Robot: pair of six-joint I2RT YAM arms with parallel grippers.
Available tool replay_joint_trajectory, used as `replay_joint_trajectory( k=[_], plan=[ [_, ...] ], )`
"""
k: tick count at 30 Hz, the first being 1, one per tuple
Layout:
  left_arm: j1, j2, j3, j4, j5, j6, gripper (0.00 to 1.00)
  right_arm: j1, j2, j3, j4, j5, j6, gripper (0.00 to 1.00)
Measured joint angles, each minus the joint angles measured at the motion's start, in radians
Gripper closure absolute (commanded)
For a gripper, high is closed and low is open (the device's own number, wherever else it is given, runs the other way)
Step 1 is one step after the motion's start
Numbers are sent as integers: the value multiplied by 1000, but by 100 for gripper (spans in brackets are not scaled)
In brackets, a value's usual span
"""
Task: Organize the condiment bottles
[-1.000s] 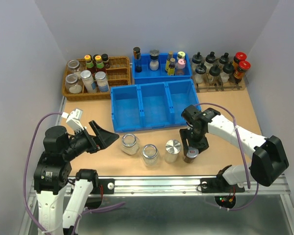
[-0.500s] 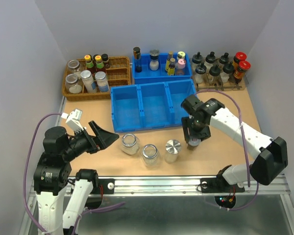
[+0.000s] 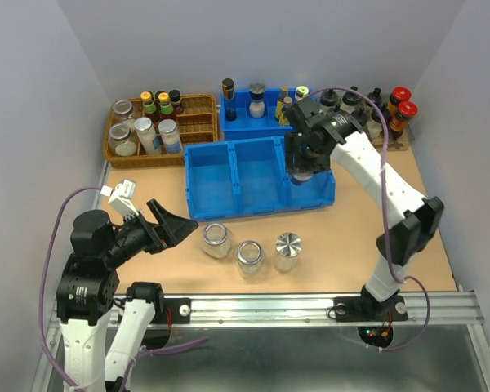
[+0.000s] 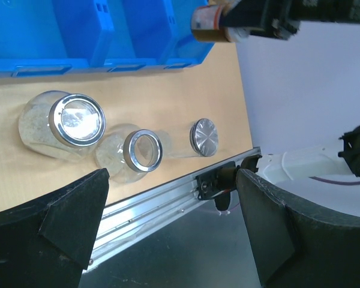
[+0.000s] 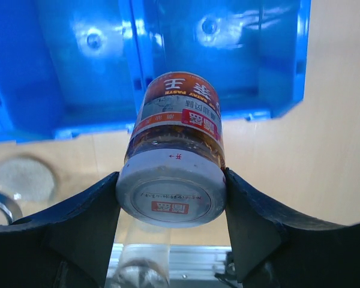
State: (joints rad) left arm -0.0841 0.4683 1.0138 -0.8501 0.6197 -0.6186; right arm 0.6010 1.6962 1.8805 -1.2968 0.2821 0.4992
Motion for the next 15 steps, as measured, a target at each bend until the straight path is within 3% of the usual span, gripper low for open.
replay_joint_trajectory(
  k=[7,15],
  plan=[
    [0,3,0,23,1,-5,1,-128,247,197,9,-10,-27,100],
    [0,5,0,40,0,-8,1,-253,392,277,37,-109,-57,100]
  ],
)
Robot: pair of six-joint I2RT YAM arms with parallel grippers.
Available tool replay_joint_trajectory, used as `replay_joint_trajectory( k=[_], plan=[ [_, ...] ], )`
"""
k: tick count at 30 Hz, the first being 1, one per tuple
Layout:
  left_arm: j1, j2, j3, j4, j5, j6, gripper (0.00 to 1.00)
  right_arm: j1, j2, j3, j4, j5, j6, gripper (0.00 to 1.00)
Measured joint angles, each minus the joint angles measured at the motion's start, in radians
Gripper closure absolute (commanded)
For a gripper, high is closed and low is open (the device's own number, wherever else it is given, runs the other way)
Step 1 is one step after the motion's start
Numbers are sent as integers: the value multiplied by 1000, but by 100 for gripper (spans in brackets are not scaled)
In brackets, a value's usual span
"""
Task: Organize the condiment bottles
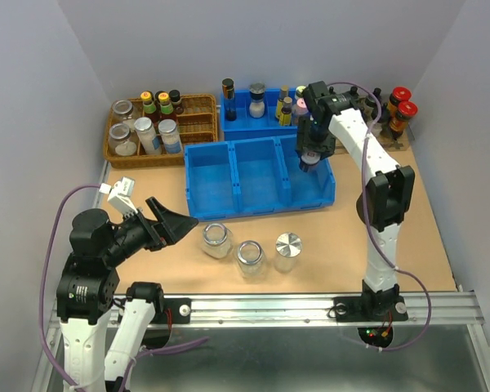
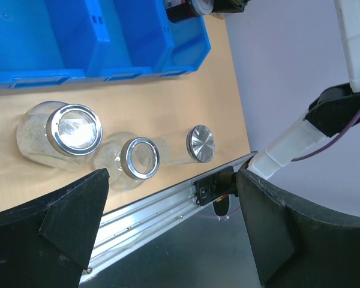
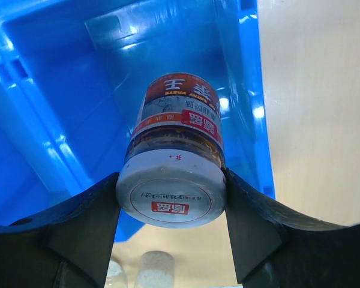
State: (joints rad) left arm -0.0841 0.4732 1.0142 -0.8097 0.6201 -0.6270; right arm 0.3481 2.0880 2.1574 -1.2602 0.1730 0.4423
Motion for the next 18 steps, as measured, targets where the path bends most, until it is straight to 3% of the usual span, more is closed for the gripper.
replay_joint_trajectory(
  k=[7,18],
  plan=[
    [0,0,0,5,2,-2,1,-4,105,42,22,-74,-13,99],
    [0,0,0,5,4,-3,1,1,218,102,59,-52,-16,100]
  ],
)
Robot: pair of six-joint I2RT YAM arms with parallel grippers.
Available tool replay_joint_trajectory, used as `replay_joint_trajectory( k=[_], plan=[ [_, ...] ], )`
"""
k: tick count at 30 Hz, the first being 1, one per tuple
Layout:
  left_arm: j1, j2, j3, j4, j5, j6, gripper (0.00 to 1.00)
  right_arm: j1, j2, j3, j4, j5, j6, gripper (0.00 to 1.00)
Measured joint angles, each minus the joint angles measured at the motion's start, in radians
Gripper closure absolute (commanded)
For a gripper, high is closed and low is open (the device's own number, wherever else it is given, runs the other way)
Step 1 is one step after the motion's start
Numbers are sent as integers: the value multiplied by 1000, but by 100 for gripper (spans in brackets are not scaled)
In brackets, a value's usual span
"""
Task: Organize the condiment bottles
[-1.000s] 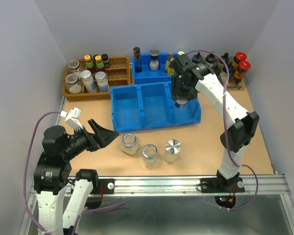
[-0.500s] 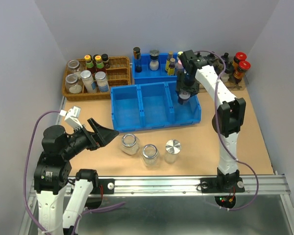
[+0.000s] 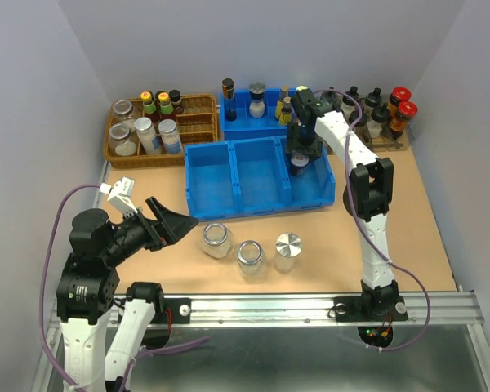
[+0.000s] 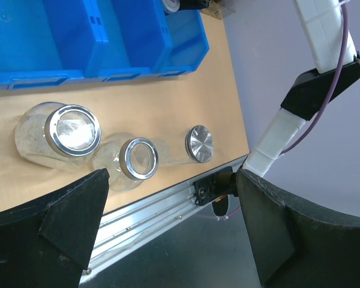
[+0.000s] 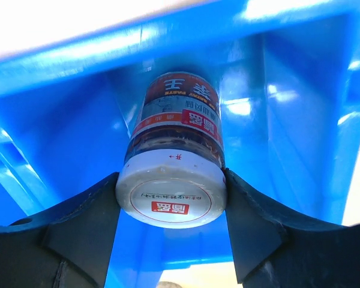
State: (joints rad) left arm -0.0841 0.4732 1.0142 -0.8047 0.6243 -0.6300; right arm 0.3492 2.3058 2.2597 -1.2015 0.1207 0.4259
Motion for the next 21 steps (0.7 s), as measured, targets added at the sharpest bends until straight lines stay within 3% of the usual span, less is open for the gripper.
replay_joint_trajectory(
  k=[5,6,9,10,13,21],
  plan=[
    [0,0,0,-1,0,-2,1,-1,3,4,15,6,1,97],
    [0,0,0,-1,-1,-2,1,-1,6,4,17,7,1,81],
    [0,-5,0,-2,-1,-6,1,-1,7,4,21,8,3,49],
    [0,-9,0,-2,-2,-7,1,-1,7,4,23,10,4,27],
    [0,-21,0,-5,-2,-11,1,-1,6,4,31,11,2,3],
    [0,-25,0,0,-5,-23,1,-1,-26,38,45,28,-9,0]
  ],
)
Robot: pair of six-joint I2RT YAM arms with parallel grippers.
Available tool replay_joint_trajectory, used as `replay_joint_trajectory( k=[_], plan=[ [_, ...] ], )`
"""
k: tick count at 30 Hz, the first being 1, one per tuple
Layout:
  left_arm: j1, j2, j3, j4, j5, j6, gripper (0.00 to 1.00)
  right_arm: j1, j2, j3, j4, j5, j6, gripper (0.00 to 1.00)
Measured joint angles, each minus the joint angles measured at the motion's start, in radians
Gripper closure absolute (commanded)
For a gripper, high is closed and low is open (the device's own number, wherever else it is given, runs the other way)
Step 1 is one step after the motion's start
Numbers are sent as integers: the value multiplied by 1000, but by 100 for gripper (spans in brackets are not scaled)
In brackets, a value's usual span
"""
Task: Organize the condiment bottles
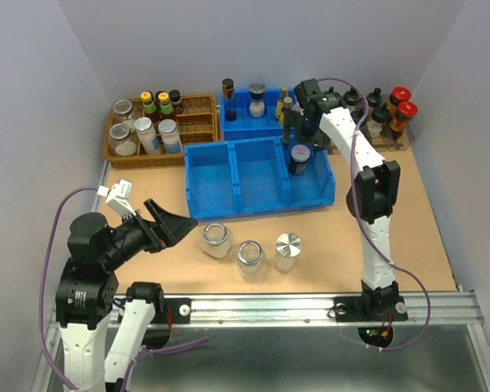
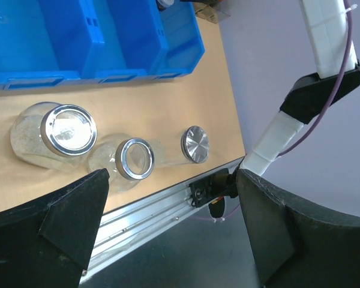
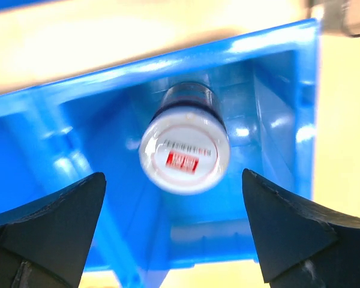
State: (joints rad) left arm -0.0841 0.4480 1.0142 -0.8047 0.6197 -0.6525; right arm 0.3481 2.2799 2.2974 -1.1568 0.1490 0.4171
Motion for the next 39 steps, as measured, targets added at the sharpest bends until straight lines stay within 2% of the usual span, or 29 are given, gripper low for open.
replay_joint_trajectory(
  k=[4,7,14,18,23,29,34,39],
  plan=[
    [0,3,0,1,-1,1,1,0,-92,-3,9,2,-5,0],
    [0,11,0,4,-4,1,1,0,-263,-100,71,0,-14,0],
    [0,36,0,52,-7,-4,1,0,-876,-528,198,3,-21,0],
    [0,52,0,86,2,-6,1,0,-1062,-722,178,39,-23,0],
    [0,71,-12,130,17,-6,1,0,-1131,-888,148,33,-42,0],
    [0,72,-28,162,31,-12,1,0,-1259,-997,126,-153,-63,0],
    [0,71,-29,173,35,-15,1,0,-1302,-1022,113,-308,-70,0],
    [0,71,-42,178,39,-18,1,39,-1252,-1022,110,-420,-79,0]
  ],
)
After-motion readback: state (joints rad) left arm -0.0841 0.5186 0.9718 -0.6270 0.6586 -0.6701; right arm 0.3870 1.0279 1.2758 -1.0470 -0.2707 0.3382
